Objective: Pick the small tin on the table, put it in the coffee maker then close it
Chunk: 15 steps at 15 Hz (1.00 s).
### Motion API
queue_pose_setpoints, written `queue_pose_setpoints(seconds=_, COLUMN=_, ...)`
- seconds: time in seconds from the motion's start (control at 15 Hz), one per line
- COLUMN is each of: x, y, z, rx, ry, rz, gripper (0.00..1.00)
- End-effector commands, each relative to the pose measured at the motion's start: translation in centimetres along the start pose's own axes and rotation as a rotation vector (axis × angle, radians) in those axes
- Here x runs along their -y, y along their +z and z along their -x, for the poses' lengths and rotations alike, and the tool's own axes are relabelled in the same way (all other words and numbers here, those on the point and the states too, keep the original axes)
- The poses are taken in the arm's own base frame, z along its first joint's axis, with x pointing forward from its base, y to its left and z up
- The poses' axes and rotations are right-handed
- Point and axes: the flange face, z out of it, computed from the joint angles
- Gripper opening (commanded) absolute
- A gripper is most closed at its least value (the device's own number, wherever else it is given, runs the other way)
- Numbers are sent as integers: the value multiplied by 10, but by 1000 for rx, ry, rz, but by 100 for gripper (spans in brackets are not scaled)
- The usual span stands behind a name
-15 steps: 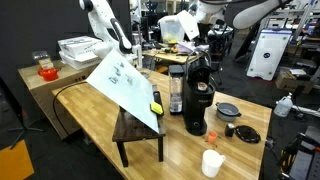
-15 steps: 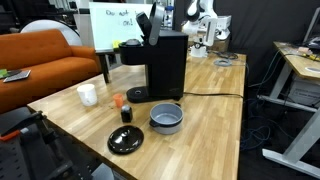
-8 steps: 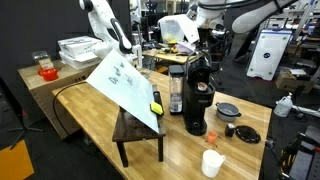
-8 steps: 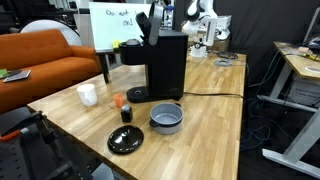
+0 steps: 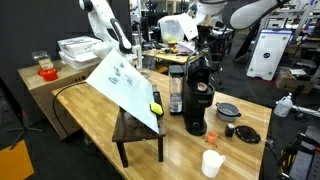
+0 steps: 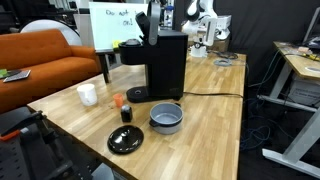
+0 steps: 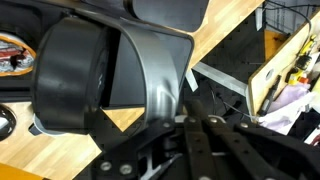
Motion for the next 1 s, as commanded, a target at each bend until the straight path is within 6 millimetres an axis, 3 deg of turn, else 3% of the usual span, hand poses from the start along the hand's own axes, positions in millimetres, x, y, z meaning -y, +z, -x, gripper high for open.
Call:
queue_pose_setpoints(seconds=0.0, x=-23, y=-15, z=8, rx=57, ry=-2, rz=68, gripper=0)
queue_pose_setpoints(seconds=0.4, x=-65, y=-35, z=19, rx=94, ry=5, rz=145, gripper=0)
queue_pose_setpoints(seconds=0.93, x=-102, y=-35, z=11, rx=126, ry=70, rz=250, gripper=0)
